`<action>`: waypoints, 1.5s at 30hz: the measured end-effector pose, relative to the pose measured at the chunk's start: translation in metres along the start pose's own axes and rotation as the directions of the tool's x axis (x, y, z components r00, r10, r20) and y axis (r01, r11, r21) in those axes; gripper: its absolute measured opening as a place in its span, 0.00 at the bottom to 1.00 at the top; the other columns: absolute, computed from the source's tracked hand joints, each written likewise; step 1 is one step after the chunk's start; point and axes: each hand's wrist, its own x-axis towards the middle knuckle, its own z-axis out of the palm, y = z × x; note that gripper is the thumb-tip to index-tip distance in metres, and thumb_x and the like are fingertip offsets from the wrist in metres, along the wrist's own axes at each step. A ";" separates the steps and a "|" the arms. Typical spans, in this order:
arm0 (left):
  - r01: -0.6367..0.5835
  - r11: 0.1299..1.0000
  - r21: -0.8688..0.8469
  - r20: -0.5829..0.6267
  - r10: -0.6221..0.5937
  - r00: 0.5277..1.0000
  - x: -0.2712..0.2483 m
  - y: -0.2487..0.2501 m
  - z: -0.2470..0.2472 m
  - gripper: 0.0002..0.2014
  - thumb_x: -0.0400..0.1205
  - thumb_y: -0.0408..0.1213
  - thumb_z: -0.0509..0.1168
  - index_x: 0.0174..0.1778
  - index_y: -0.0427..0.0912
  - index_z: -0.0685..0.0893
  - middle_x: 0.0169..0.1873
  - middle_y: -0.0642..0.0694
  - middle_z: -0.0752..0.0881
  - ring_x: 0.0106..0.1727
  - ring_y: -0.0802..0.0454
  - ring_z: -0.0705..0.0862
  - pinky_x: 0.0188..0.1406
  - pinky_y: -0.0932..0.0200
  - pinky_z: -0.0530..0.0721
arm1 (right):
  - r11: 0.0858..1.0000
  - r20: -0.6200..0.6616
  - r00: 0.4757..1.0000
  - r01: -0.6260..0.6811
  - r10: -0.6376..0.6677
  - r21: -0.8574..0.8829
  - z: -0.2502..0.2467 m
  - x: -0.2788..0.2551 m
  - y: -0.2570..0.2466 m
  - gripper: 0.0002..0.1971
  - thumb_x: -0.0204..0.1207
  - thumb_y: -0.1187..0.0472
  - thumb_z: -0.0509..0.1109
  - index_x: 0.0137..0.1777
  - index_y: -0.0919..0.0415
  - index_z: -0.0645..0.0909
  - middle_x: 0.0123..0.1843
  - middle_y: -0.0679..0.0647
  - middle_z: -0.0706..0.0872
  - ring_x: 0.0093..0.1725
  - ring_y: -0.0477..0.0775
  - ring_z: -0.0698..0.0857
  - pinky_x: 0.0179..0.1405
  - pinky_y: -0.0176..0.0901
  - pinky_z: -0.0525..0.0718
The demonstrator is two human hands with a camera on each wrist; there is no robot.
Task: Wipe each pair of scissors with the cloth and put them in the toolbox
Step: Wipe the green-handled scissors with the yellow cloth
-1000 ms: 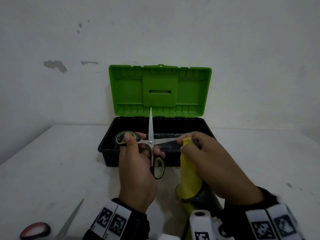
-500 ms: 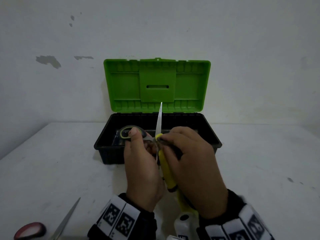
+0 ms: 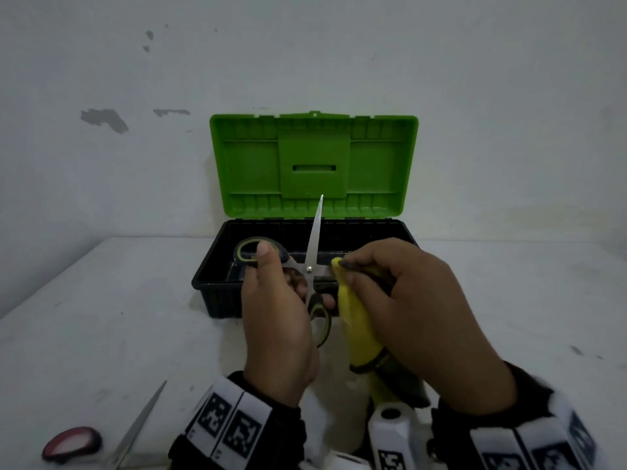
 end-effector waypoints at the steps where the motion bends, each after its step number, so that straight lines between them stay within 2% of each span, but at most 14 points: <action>1: 0.003 1.000 0.012 0.003 -0.003 1.000 -0.002 -0.001 0.000 0.18 0.87 0.53 0.54 0.45 0.43 0.77 0.22 0.55 0.71 0.25 0.57 0.71 0.30 0.61 0.75 | 1.000 -0.024 0.999 -0.020 0.021 0.013 0.003 -0.002 -0.001 0.05 0.75 0.60 0.75 0.49 0.51 0.88 0.45 0.39 0.85 0.50 0.30 0.82 0.45 0.15 0.75; 5: 0.026 0.999 0.024 0.026 -0.027 0.999 -0.009 -0.006 -0.001 0.18 0.86 0.56 0.55 0.52 0.45 0.80 0.25 0.54 0.78 0.30 0.50 0.77 0.38 0.47 0.82 | 0.997 -0.153 0.988 0.028 -0.039 -0.073 0.027 -0.008 -0.004 0.04 0.73 0.60 0.78 0.45 0.55 0.87 0.43 0.45 0.86 0.44 0.41 0.83 0.47 0.30 0.79; 9: 0.027 1.000 0.016 -0.009 -0.027 1.000 -0.012 0.000 0.003 0.15 0.88 0.52 0.54 0.42 0.48 0.77 0.18 0.57 0.72 0.20 0.58 0.70 0.21 0.61 0.73 | 0.997 -0.198 0.980 -0.022 0.006 -0.078 0.026 -0.005 0.002 0.05 0.74 0.59 0.77 0.39 0.56 0.85 0.36 0.45 0.84 0.39 0.42 0.82 0.41 0.34 0.79; 13: 0.012 0.999 0.031 -0.034 -0.010 0.999 -0.015 -0.001 0.005 0.15 0.88 0.50 0.54 0.42 0.46 0.79 0.19 0.54 0.70 0.21 0.56 0.69 0.20 0.61 0.72 | 0.992 -0.158 0.987 -0.061 0.042 -0.113 0.026 -0.007 0.003 0.08 0.76 0.58 0.75 0.37 0.55 0.81 0.35 0.45 0.81 0.38 0.42 0.80 0.39 0.35 0.77; 15: -0.010 0.999 0.037 -0.066 0.012 0.998 -0.015 0.000 0.008 0.18 0.88 0.50 0.54 0.57 0.40 0.80 0.32 0.40 0.83 0.33 0.43 0.83 0.34 0.51 0.85 | 0.988 -0.168 0.984 -0.081 0.059 -0.132 0.026 -0.006 0.007 0.09 0.77 0.58 0.74 0.36 0.55 0.80 0.34 0.45 0.80 0.37 0.42 0.79 0.38 0.34 0.77; 17: -0.013 0.998 0.067 -0.104 0.020 0.994 -0.014 0.002 0.008 0.22 0.87 0.52 0.55 0.69 0.39 0.76 0.61 0.28 0.81 0.63 0.29 0.80 0.63 0.35 0.80 | 0.985 -0.176 0.982 -0.095 0.070 -0.141 0.024 -0.005 0.011 0.09 0.77 0.58 0.74 0.36 0.55 0.80 0.33 0.45 0.80 0.36 0.42 0.79 0.37 0.32 0.76; 18: -0.013 0.997 0.074 -0.105 0.021 0.994 -0.014 0.001 0.008 0.23 0.87 0.53 0.55 0.70 0.39 0.75 0.62 0.28 0.81 0.64 0.30 0.80 0.64 0.35 0.80 | 0.987 -0.182 0.981 -0.090 0.065 -0.133 0.024 -0.005 0.011 0.09 0.76 0.58 0.74 0.36 0.55 0.80 0.33 0.45 0.80 0.36 0.42 0.79 0.37 0.31 0.76; 21: -0.011 0.998 0.068 -0.038 0.013 0.999 -0.016 -0.002 0.004 0.24 0.87 0.55 0.54 0.62 0.35 0.76 0.26 0.51 0.80 0.29 0.51 0.78 0.32 0.51 0.79 | 0.997 -0.188 0.982 -0.025 0.010 -0.077 0.030 -0.010 0.000 0.07 0.76 0.60 0.75 0.37 0.57 0.81 0.35 0.47 0.82 0.37 0.43 0.80 0.38 0.35 0.77; 23: -0.005 0.999 0.045 -0.022 0.006 1.000 -0.019 -0.001 0.003 0.23 0.87 0.55 0.54 0.54 0.35 0.77 0.23 0.53 0.76 0.27 0.51 0.74 0.32 0.50 0.75 | 0.998 -0.176 0.984 0.005 -0.016 -0.063 0.035 -0.012 -0.006 0.07 0.76 0.61 0.74 0.38 0.58 0.81 0.35 0.49 0.82 0.37 0.45 0.80 0.38 0.38 0.78; 26: 0.014 0.999 0.044 -0.078 -0.010 0.997 -0.018 0.006 0.006 0.23 0.87 0.54 0.54 0.61 0.37 0.78 0.52 0.27 0.82 0.54 0.27 0.81 0.52 0.33 0.82 | 0.996 -0.196 0.980 -0.035 0.018 -0.083 0.029 -0.009 0.003 0.08 0.77 0.60 0.74 0.38 0.58 0.79 0.35 0.48 0.81 0.37 0.45 0.79 0.38 0.38 0.77; 28: -0.005 0.998 0.061 -0.126 0.012 0.992 -0.017 0.007 0.007 0.26 0.87 0.54 0.54 0.74 0.39 0.72 0.72 0.25 0.70 0.72 0.25 0.69 0.71 0.29 0.70 | 0.992 -0.236 0.971 -0.070 0.044 -0.106 0.025 -0.007 0.011 0.09 0.77 0.59 0.73 0.37 0.57 0.79 0.34 0.48 0.80 0.36 0.44 0.79 0.38 0.37 0.77; 30: -0.024 0.998 0.053 -0.134 0.031 0.990 -0.015 0.005 0.006 0.27 0.87 0.55 0.54 0.75 0.39 0.71 0.74 0.26 0.67 0.74 0.25 0.65 0.73 0.28 0.67 | 0.992 -0.255 0.965 -0.079 0.052 -0.094 0.027 -0.008 0.010 0.08 0.77 0.59 0.74 0.38 0.58 0.80 0.35 0.49 0.81 0.37 0.45 0.80 0.38 0.39 0.78; 40: -0.025 0.997 -0.073 -0.143 0.014 0.990 -0.012 0.000 0.004 0.30 0.86 0.56 0.54 0.77 0.37 0.65 0.75 0.29 0.68 0.76 0.27 0.66 0.74 0.31 0.67 | 0.997 -0.319 0.948 -0.003 -0.021 -0.076 0.026 -0.010 0.009 0.07 0.77 0.62 0.75 0.38 0.60 0.81 0.35 0.51 0.80 0.36 0.47 0.79 0.38 0.32 0.75; 45: -0.064 0.993 -0.102 -0.134 0.050 0.990 -0.011 0.000 0.001 0.26 0.87 0.55 0.54 0.64 0.33 0.74 0.35 0.45 0.81 0.37 0.46 0.81 0.46 0.41 0.79 | 0.995 -0.335 0.942 -0.055 0.023 -0.085 0.024 -0.005 0.016 0.08 0.76 0.61 0.75 0.37 0.59 0.81 0.35 0.49 0.80 0.36 0.44 0.77 0.37 0.22 0.72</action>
